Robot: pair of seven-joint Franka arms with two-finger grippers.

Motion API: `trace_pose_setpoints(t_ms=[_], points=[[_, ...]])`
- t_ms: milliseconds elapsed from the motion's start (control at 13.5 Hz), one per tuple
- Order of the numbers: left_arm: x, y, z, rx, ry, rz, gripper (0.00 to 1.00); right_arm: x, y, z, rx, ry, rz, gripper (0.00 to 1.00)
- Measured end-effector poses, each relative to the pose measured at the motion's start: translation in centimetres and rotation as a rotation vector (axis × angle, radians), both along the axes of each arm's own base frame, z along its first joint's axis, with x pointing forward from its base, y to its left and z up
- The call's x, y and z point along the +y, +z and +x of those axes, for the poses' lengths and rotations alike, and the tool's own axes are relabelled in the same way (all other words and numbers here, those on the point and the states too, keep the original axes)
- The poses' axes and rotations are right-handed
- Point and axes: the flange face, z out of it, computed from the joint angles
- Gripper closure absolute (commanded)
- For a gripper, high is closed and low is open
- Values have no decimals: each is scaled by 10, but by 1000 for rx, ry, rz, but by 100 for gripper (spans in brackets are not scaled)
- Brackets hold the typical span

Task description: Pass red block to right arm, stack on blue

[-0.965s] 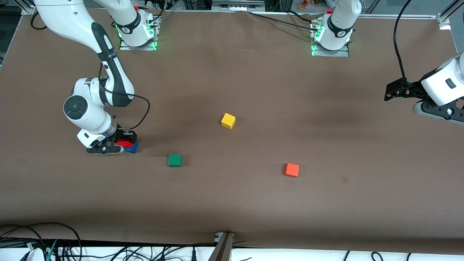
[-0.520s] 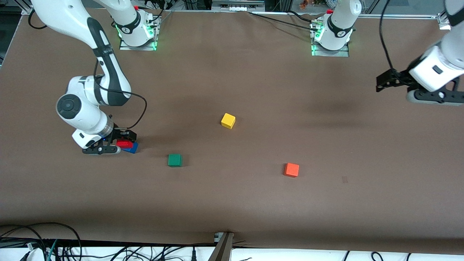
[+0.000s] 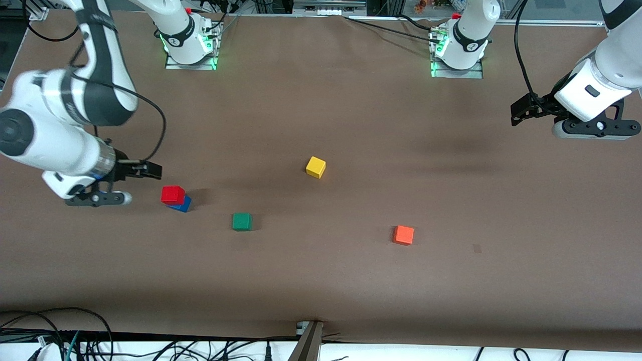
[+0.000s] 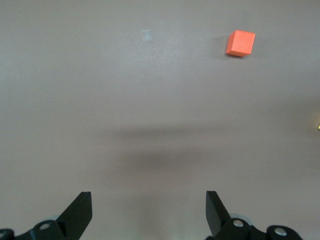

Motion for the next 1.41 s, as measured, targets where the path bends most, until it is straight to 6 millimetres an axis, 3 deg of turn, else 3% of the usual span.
trace_pose_setpoints(t_ms=[223, 446, 668, 965, 1188, 1411], points=[[6, -1, 2, 2, 12, 0, 0, -10, 58, -9, -53, -23, 15, 0], [12, -3, 3, 4, 22, -1, 0, -47, 116, -14, -98, -85, 11, 0], [7, -1, 3, 0, 13, -1, 0, -64, 148, -27, -77, -101, -28, 0], [6, -1, 3, -1, 12, -1, 0, -73, 164, -52, -43, -102, -28, 0], [6, -1, 3, 0, 12, -1, 0, -85, 161, -65, -61, -121, -21, 0], [6, -1, 3, 0, 12, -1, 0, -81, 157, -75, -73, -113, -21, 0]])
